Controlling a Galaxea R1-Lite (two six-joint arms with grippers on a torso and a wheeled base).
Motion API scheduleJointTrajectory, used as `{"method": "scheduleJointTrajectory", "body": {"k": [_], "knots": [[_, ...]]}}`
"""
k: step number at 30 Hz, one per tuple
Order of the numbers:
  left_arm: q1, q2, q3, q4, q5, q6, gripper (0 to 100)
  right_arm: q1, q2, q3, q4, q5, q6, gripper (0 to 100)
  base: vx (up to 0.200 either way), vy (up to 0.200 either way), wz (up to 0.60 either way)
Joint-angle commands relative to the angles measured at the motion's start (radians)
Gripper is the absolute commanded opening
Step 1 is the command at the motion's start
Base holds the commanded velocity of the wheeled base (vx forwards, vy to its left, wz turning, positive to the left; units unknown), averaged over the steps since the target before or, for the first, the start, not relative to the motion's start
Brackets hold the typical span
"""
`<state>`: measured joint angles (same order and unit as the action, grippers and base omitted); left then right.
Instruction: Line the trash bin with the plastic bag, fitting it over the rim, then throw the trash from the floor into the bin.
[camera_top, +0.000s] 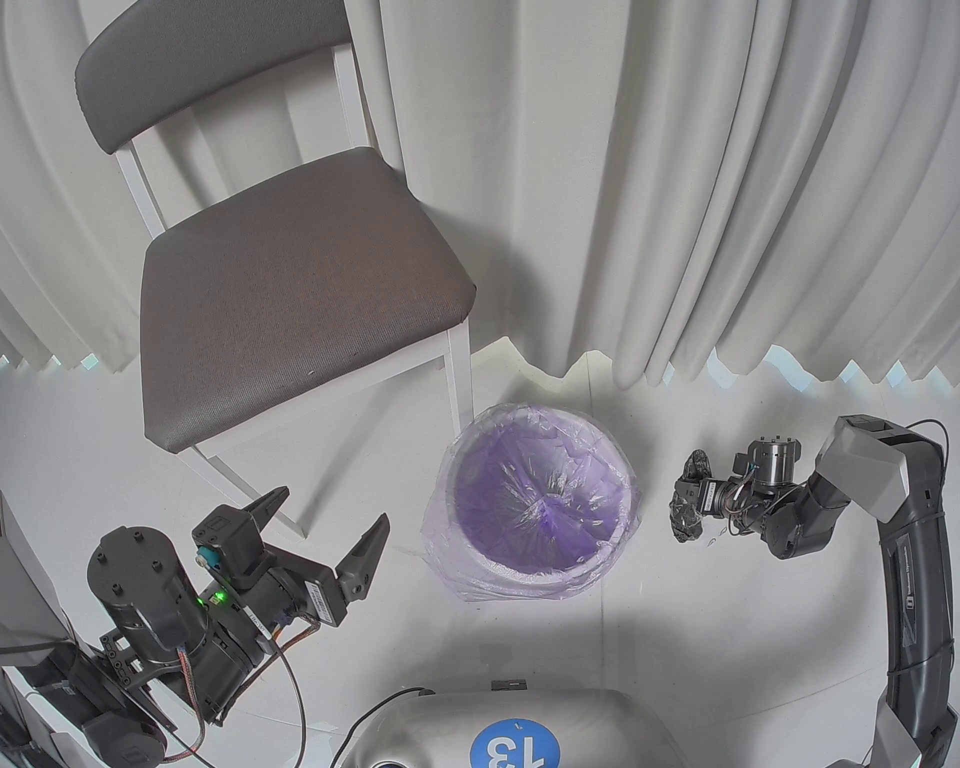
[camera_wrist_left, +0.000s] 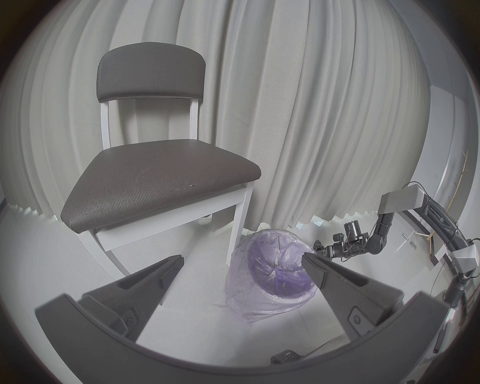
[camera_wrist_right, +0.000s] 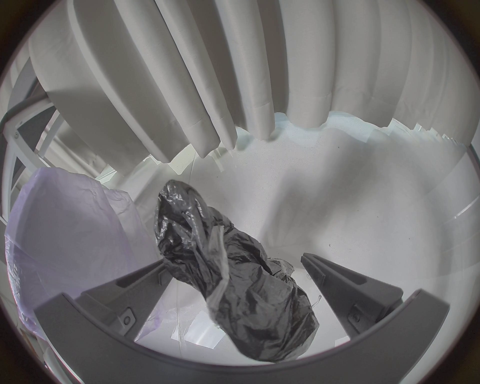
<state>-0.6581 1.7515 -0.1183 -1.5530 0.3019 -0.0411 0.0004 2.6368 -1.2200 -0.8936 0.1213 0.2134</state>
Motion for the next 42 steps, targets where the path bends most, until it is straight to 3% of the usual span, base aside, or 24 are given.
{"method": "scheduleJointTrajectory", "body": {"k": [1,6,11,17,22,40,41,42], "knots": [[0.0,0.003,0.0,-0.018,0.0,0.0,100,0.001,0.005,-0.065,0.096,-0.012,0.018,100,0.0,0.0,0.0],[0.002,0.003,0.002,-0.018,0.0,0.0,100,0.004,0.035,-0.196,0.265,-0.046,0.121,100,0.0,0.0,0.0],[0.002,0.011,-0.001,-0.018,0.0,-0.019,100,0.013,0.065,-0.274,0.352,-0.06,0.138,100,0.0,0.0,0.0],[0.002,0.039,-0.001,-0.018,0.0,-0.022,100,0.027,0.103,-0.311,0.349,-0.06,0.153,100,0.0,0.0,0.0],[0.003,0.043,0.0,-0.018,0.0,-0.023,100,0.027,0.109,-0.326,0.354,-0.055,0.247,100,0.0,0.0,0.0],[0.0,0.042,0.005,-0.018,0.0,-0.028,100,0.027,0.13,-0.358,0.352,-0.061,0.254,100,0.0,0.0,0.0],[-0.002,0.042,0.005,-0.018,0.002,-0.026,100,0.027,0.13,-0.358,0.354,-0.061,0.254,0,0.0,0.0,0.0],[-0.002,0.042,0.005,-0.018,0.002,-0.028,100,0.027,0.13,-0.358,0.354,-0.061,0.254,0,0.0,0.0,0.0]]}}
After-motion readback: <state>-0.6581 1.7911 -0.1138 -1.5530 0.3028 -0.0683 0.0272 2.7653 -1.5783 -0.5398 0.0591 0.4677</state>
